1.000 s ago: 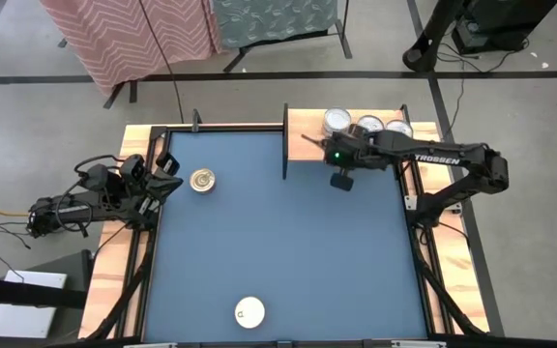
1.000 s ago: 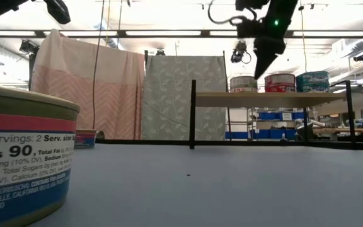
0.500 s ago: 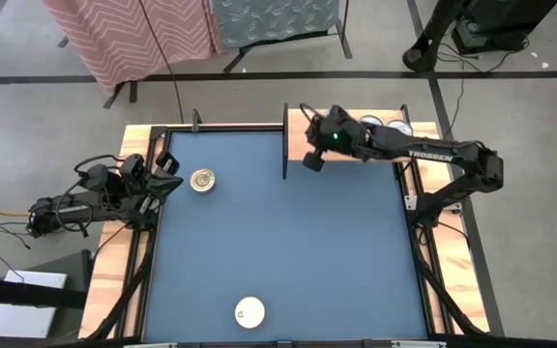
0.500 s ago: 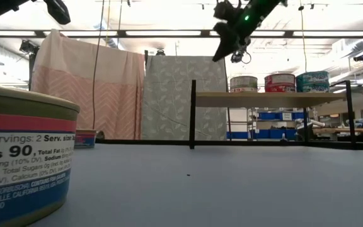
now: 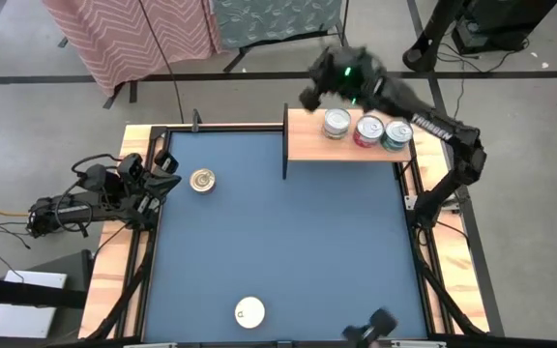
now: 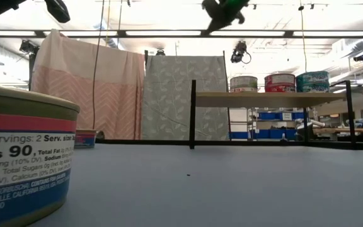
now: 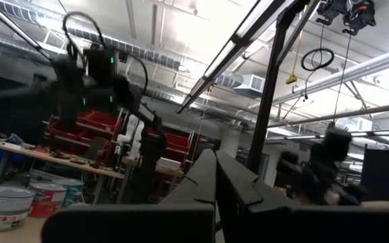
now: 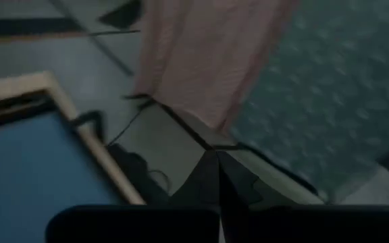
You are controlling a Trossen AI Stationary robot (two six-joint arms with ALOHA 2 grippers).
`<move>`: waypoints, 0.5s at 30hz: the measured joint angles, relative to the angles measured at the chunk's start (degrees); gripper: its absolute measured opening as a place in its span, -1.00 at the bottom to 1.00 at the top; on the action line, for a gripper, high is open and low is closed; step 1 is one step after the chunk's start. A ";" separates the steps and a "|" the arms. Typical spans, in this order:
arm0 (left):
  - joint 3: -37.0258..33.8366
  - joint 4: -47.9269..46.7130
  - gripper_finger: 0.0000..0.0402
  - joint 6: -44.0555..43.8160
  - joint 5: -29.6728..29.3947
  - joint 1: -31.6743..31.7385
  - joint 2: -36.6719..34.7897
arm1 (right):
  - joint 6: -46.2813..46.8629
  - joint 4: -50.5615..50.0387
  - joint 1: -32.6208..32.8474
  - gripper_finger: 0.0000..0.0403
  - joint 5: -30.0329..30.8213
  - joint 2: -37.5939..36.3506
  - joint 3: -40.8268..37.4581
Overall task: Stack canned seafood by type on shelf
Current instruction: Adjust the stacked tuna cans on the shelf
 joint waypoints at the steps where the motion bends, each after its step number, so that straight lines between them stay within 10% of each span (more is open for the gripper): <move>1: 0.00 0.00 -0.98 0.12 -0.12 0.00 0.01 | 1.14 -2.60 -1.32 -0.99 0.62 0.84 3.11; 15: 0.00 0.02 -0.98 1.70 -1.17 0.00 0.01 | 18.71 -23.32 -13.81 -0.99 -4.96 12.77 16.90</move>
